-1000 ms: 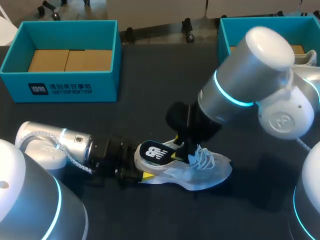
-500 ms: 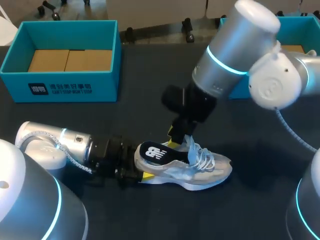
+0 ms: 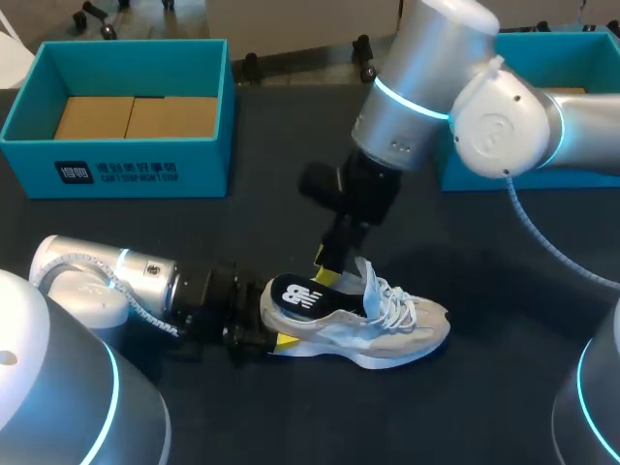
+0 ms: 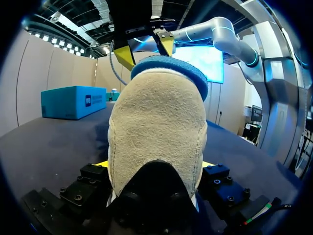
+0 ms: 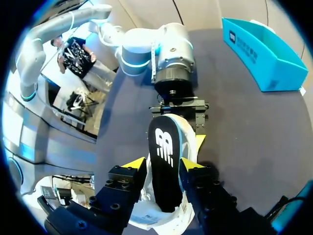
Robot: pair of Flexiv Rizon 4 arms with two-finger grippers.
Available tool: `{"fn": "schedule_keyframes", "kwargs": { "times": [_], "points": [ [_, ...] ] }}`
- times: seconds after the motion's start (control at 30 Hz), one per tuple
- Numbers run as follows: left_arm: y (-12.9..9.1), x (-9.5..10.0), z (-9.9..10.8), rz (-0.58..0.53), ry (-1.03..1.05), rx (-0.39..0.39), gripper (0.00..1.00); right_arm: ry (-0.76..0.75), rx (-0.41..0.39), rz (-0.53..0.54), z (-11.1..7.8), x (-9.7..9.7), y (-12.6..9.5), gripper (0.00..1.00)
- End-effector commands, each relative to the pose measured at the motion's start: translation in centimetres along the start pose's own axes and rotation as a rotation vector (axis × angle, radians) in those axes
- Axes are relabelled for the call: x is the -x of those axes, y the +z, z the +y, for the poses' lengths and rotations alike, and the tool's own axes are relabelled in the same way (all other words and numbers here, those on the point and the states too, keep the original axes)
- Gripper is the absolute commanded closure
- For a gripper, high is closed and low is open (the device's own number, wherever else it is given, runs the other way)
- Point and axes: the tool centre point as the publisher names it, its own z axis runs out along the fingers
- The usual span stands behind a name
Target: Take the shoe out of the shoebox, open the shoe tongue, remove and reinsert the insole, then place the shoe into the shoebox
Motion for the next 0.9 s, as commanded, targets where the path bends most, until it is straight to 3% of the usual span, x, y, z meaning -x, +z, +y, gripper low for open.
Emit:
{"fn": "schedule_keyframes", "kwargs": {
  "times": [0.03,0.73,0.9],
  "points": [
    [0.0,0.2,0.2,0.001,-0.001,0.002,1.00,-0.003,-0.007,0.033,0.4,0.5,0.9,0.58],
    [0.0,0.2,0.2,0.001,-0.001,0.002,1.00,-0.027,0.017,0.090,-0.8,1.5,3.5,0.60],
    [0.0,0.2,0.2,0.001,-0.001,0.002,1.00,-0.029,0.017,0.097,-0.9,1.6,3.7,0.67]
  ]
}}
